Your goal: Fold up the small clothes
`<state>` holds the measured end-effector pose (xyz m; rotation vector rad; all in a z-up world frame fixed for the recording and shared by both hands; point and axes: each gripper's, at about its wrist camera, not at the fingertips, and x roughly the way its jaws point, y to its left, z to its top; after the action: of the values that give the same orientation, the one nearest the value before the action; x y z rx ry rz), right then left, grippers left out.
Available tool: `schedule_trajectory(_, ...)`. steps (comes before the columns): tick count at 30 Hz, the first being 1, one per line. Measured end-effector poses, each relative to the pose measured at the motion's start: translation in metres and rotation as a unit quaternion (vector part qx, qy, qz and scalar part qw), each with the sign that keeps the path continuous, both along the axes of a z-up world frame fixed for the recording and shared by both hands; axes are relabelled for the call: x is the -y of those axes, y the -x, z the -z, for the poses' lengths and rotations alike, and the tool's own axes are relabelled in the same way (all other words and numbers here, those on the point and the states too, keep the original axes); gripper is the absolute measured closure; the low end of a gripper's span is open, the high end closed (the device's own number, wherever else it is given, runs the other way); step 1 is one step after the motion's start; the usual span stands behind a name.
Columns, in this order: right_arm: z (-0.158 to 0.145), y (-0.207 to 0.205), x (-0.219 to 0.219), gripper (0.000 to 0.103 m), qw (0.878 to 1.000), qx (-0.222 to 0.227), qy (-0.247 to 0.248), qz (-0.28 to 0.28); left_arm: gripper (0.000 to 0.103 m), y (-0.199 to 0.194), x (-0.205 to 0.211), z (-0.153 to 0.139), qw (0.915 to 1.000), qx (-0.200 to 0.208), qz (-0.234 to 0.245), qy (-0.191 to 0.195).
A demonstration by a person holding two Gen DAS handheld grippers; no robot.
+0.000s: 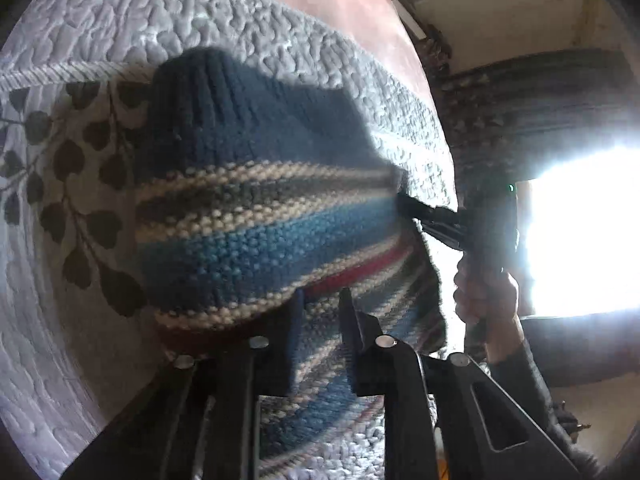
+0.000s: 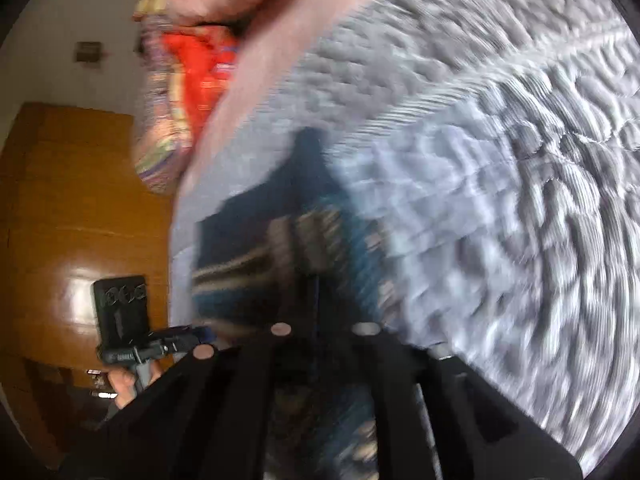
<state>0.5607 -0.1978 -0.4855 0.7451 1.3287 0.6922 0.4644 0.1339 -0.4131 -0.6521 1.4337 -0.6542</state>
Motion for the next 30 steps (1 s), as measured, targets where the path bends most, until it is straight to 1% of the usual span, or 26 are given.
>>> schedule_trajectory(1, -0.010, 0.012, -0.004, 0.094, 0.999, 0.010, -0.025, -0.018, 0.070, 0.010, 0.001, -0.009, 0.9992, 0.002, 0.012, 0.038)
schedule_trajectory(2, -0.022, 0.033, -0.013, 0.091, 0.998, 0.023, -0.041, -0.051, 0.068, 0.023, 0.004, -0.015, 0.9977, 0.006, 0.035, 0.058)
schedule_trajectory(3, -0.026, 0.050, -0.021, 0.088, 0.996, 0.031, -0.038, -0.079, 0.065, 0.030, 0.010, -0.017, 0.9972, 0.008, 0.050, 0.056)
schedule_trajectory(5, -0.018, 0.074, -0.031, 0.088, 0.993, 0.026, -0.013, -0.112, 0.067, 0.045, 0.012, 0.000, 0.9978, -0.003, 0.067, -0.005)
schedule_trajectory(6, -0.006, 0.079, -0.033, 0.096, 0.993, 0.016, 0.009, -0.119, 0.078, 0.047, 0.012, 0.014, 0.9975, -0.018, 0.064, -0.026)
schedule_trajectory(7, 0.006, 0.082, -0.032, 0.103, 0.993, 0.007, 0.032, -0.116, 0.097, 0.047, 0.008, 0.027, 0.9979, -0.029, 0.047, -0.033)
schedule_trajectory(8, 0.017, 0.083, -0.026, 0.103, 0.994, 0.002, 0.041, -0.104, 0.100, 0.043, 0.007, 0.032, 0.9981, -0.034, 0.034, -0.039)
schedule_trajectory(9, 0.020, 0.083, -0.020, 0.103, 0.995, -0.009, 0.026, -0.092, 0.100, 0.043, 0.003, 0.034, 0.9986, -0.039, 0.021, -0.028)
schedule_trajectory(10, 0.017, 0.084, -0.018, 0.103, 0.996, -0.012, 0.024, -0.085, 0.100, 0.043, 0.001, 0.034, 0.9986, -0.044, 0.014, -0.023)
schedule_trajectory(11, 0.006, 0.088, -0.015, 0.099, 0.996, 0.001, 0.023, -0.082, 0.101, 0.045, 0.000, 0.028, 0.9988, -0.043, 0.009, -0.021)
schedule_trajectory(12, -0.003, 0.090, -0.015, 0.089, 0.996, 0.008, 0.015, -0.082, 0.089, 0.050, -0.001, 0.019, 0.9991, -0.039, 0.010, -0.010)
schedule_trajectory(13, -0.009, 0.096, -0.013, 0.084, 0.996, 0.012, 0.003, -0.084, 0.062, 0.054, -0.004, 0.011, 0.9990, -0.037, 0.012, 0.023)
schedule_trajectory(14, -0.013, 0.104, -0.010, 0.078, 0.996, 0.018, -0.003, -0.089, 0.051, 0.060, -0.006, 0.006, 0.9983, -0.035, 0.016, 0.043)
schedule_trajectory(15, -0.010, 0.111, -0.006, 0.080, 0.995, 0.019, 0.017, -0.092, 0.042, 0.066, -0.006, 0.003, 0.9985, -0.029, 0.023, 0.040)
schedule_trajectory(16, -0.004, 0.111, -0.005, 0.095, 0.995, 0.013, 0.032, -0.093, 0.043, 0.072, -0.005, 0.002, 0.9992, -0.021, 0.032, 0.015)
schedule_trajectory(17, 0.007, 0.112, -0.003, 0.103, 0.995, -0.001, 0.045, -0.089, 0.043, 0.080, -0.002, 0.010, 0.9988, -0.025, 0.040, -0.011)
schedule_trajectory(18, 0.011, 0.111, 0.003, 0.103, 0.996, -0.011, 0.034, -0.081, 0.043, 0.084, 0.002, 0.015, 0.9982, -0.035, 0.046, -0.019)
schedule_trajectory(19, 0.012, 0.108, 0.009, 0.097, 0.997, -0.023, 0.012, -0.072, 0.043, 0.089, 0.001, 0.015, 0.9979, -0.037, 0.048, -0.025)
schedule_trajectory(20, 0.006, 0.105, 0.017, 0.092, 0.998, -0.024, -0.014, -0.059, 0.042, 0.093, -0.001, 0.010, 0.9984, -0.029, 0.045, -0.016)
schedule_trajectory(22, -0.006, 0.096, 0.038, 0.048, 0.998, -0.014, -0.061, -0.026, 0.035, 0.100, -0.014, -0.002, 0.9994, -0.013, 0.028, 0.017)
schedule_trajectory(23, -0.009, 0.091, 0.052, 0.040, 0.997, -0.013, -0.077, -0.005, 0.032, 0.104, -0.027, -0.010, 0.9996, 0.000, 0.013, 0.023)
schedule_trajectory(24, -0.010, 0.084, 0.062, 0.031, 0.997, -0.013, -0.076, 0.009, 0.025, 0.106, -0.036, -0.013, 0.9998, 0.012, 0.000, 0.015)
schedule_trajectory(25, -0.008, 0.078, 0.066, 0.026, 0.997, -0.018, -0.076, 0.013, 0.023, 0.108, -0.048, -0.014, 0.9995, 0.027, -0.017, -0.003)
schedule_trajectory(27, 0.010, 0.062, 0.069, 0.024, 0.994, -0.050, -0.092, 0.006, 0.023, 0.104, -0.071, -0.004, 0.9982, 0.020, -0.051, -0.024)
schedule_trajectory(28, 0.021, 0.053, 0.067, 0.022, 0.993, -0.067, -0.093, -0.003, 0.022, 0.101, -0.084, 0.007, 0.9969, -0.003, -0.078, -0.011)
schedule_trajectory(30, 0.039, 0.039, 0.057, 0.022, 0.992, -0.085, -0.092, -0.027, 0.021, 0.100, -0.101, 0.019, 0.9938, -0.031, -0.105, 0.019)
